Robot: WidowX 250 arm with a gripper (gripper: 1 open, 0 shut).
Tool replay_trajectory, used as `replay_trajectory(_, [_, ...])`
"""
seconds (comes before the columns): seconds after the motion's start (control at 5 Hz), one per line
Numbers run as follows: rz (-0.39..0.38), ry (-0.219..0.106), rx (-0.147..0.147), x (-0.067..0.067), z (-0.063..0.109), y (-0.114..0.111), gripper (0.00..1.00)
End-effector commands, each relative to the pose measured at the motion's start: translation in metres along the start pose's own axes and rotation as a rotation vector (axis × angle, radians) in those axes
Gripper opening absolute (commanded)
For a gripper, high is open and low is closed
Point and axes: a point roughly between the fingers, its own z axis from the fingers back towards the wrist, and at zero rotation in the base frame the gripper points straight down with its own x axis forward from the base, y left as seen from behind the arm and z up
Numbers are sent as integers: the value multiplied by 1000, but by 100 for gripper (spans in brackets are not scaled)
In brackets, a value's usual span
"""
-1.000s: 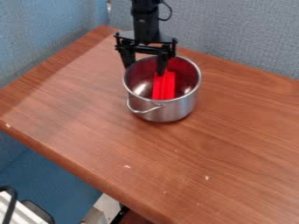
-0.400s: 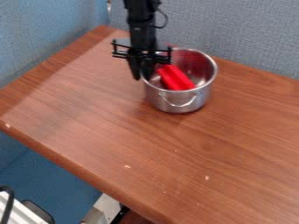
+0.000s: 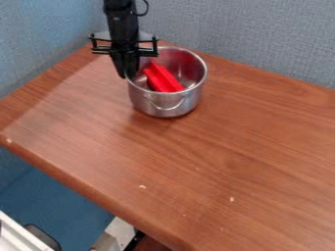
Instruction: Move the red object from the metal pot to the table
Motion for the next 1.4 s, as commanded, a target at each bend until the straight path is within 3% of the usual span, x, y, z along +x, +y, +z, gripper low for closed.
replay_trajectory(0.0, [22, -103, 4, 10, 31, 5, 0])
replay_trajectory(0.2, [40, -105, 3, 9, 28, 8, 0])
replay_trajectory(0.6, [150, -107, -3, 20, 22, 42, 0])
replay_trajectory(1.0, [165, -98, -19, 32, 14, 51, 0])
replay_trajectory(1.2, [168, -87, -26, 31, 17, 46, 0])
